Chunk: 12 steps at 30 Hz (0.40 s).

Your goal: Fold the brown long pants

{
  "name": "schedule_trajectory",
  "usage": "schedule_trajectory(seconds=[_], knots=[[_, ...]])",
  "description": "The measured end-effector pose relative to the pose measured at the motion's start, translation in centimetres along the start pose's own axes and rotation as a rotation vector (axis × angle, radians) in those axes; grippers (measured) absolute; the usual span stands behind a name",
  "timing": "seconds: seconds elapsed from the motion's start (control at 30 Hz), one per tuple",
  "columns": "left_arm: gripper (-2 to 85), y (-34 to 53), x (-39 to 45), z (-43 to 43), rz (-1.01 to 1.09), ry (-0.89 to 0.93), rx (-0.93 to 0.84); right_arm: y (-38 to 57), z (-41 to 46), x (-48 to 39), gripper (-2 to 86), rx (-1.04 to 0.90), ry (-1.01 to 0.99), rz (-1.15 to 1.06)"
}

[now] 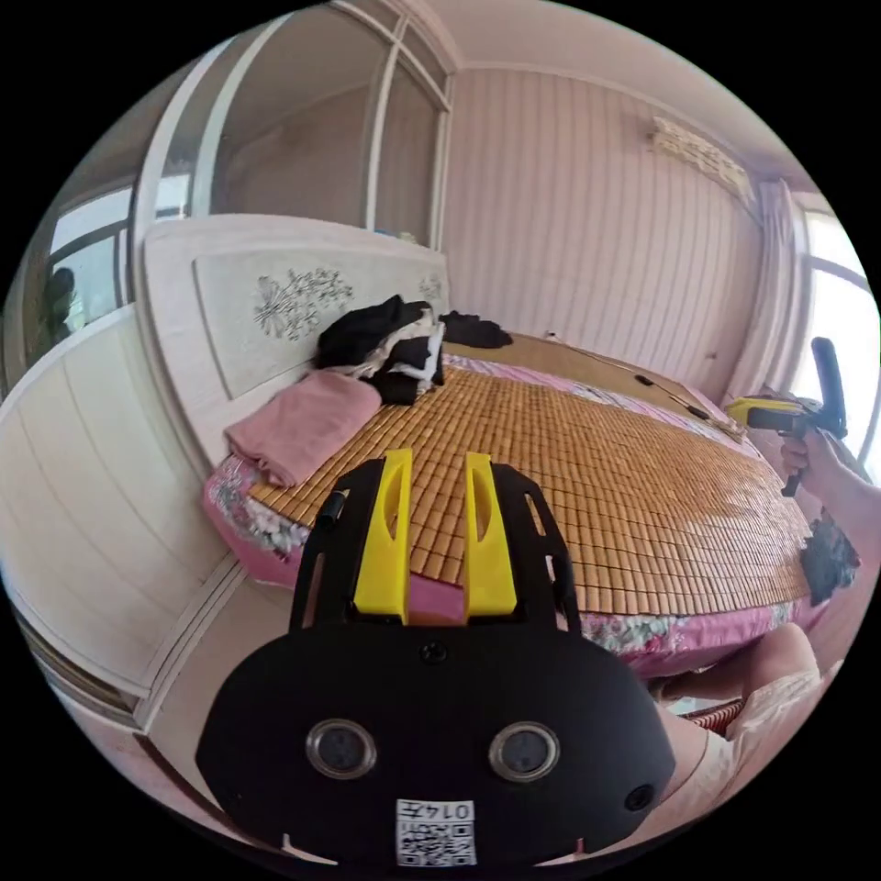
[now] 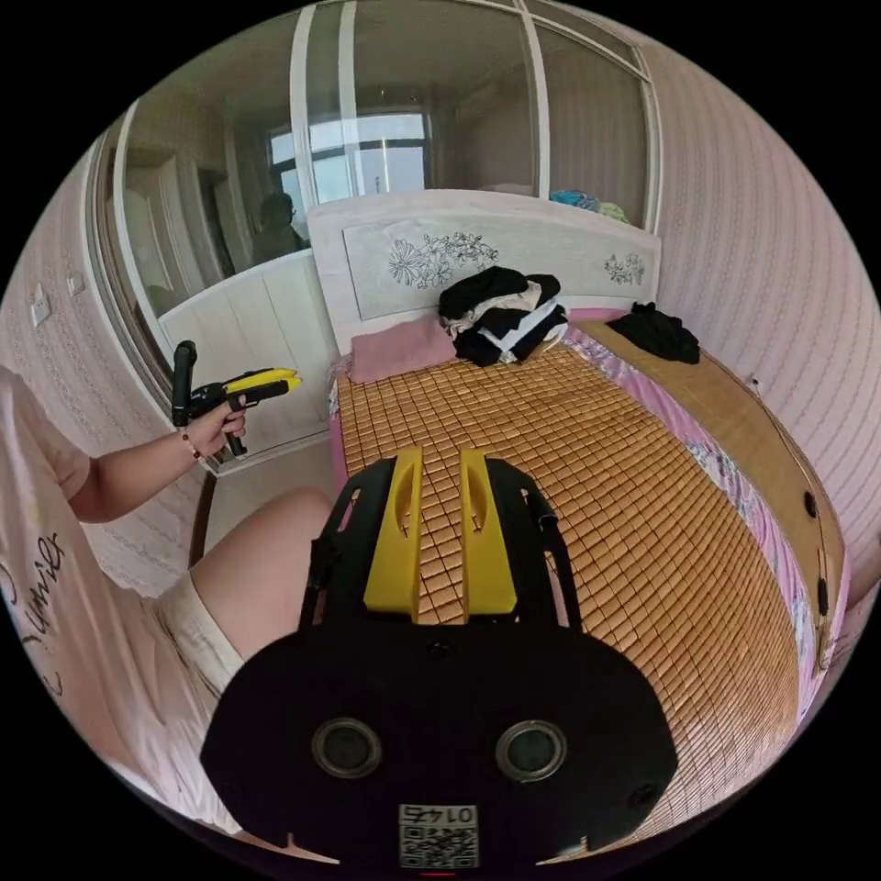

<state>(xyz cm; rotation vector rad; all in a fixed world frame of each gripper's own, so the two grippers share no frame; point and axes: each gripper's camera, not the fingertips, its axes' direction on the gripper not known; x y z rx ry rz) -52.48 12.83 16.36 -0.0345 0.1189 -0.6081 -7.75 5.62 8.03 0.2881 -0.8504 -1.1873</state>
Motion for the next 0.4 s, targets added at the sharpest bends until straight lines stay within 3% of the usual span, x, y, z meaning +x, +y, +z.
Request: schedule_trajectory(seconds=[0.13, 0.4], knots=[[11.4, -1.7, -11.5, 3.6, -0.214, 0.040, -0.043, -10.4, 14.4, 0.1, 11.9, -0.166, -0.176, -0.036], [12.2, -8.2, -24.5, 11.9, -0.375, 0.032, -0.065, -22.4, 39.0, 0.0, 13.6, -0.328, -0.193, 0.009]])
